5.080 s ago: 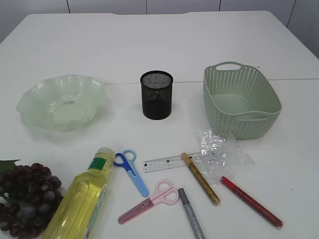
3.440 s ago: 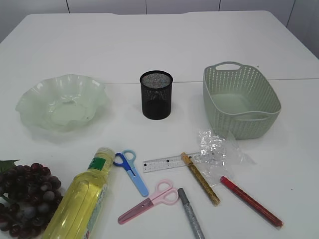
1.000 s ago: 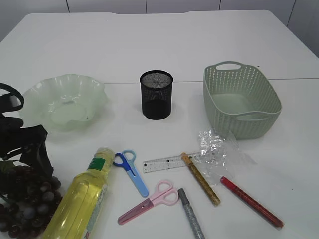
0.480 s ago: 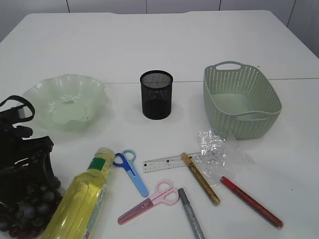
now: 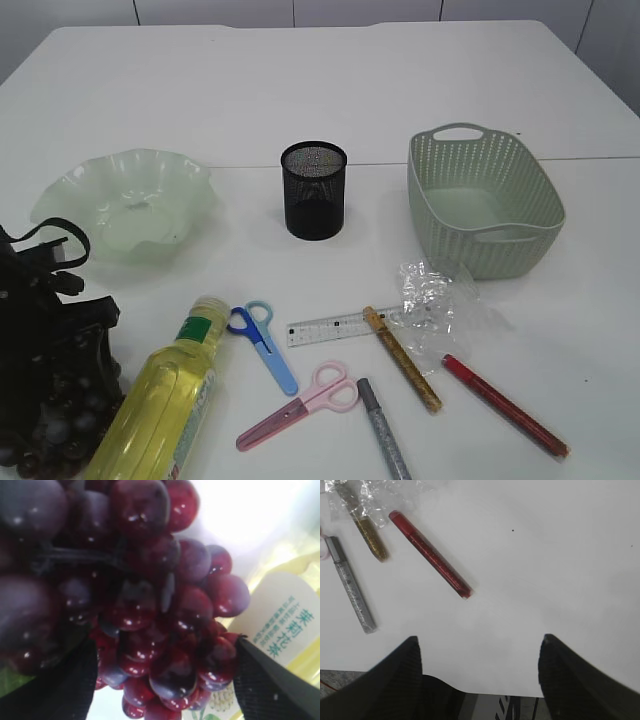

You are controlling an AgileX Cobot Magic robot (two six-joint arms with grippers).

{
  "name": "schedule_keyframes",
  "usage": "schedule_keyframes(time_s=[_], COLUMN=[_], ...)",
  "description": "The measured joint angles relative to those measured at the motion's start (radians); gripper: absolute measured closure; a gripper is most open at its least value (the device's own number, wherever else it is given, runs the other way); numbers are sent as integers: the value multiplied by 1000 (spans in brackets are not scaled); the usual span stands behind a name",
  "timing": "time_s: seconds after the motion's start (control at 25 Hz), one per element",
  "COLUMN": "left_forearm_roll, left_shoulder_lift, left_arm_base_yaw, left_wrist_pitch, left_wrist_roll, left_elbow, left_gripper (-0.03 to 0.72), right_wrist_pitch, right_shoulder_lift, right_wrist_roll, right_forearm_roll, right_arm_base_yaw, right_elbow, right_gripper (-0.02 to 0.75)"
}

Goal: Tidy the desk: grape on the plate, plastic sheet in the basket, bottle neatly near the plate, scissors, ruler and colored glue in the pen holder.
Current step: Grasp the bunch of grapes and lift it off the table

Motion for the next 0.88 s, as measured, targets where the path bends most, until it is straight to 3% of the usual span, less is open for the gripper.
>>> schedule_keyframes(time_s=[0.24, 0.36, 0.6, 0.72, 0.88], left_forearm_roll=[-6, -9, -1, 31, 52], left_shoulder_lift=[13, 24, 55, 55, 55], left_arm_base_yaw=[0, 0, 0, 0, -2], left_wrist_pitch=[-32, -36, -17, -13, -4], left_wrist_roll=[0, 0, 0, 4, 4], left_elbow=[-2, -2, -11, -11, -12], left_gripper=[165, 256, 505, 580, 596], right_wrist_pitch=[0, 0, 0, 0, 0], right_shoulder_lift=[0, 0, 0, 0, 0], right_wrist_roll=[0, 0, 0, 0, 0], right_forearm_roll=[0, 0, 0, 0, -1], right_arm_base_yaw=[0, 0, 0, 0, 0], right_elbow=[0, 0, 0, 0, 0], right_gripper=[206, 206, 206, 206, 206])
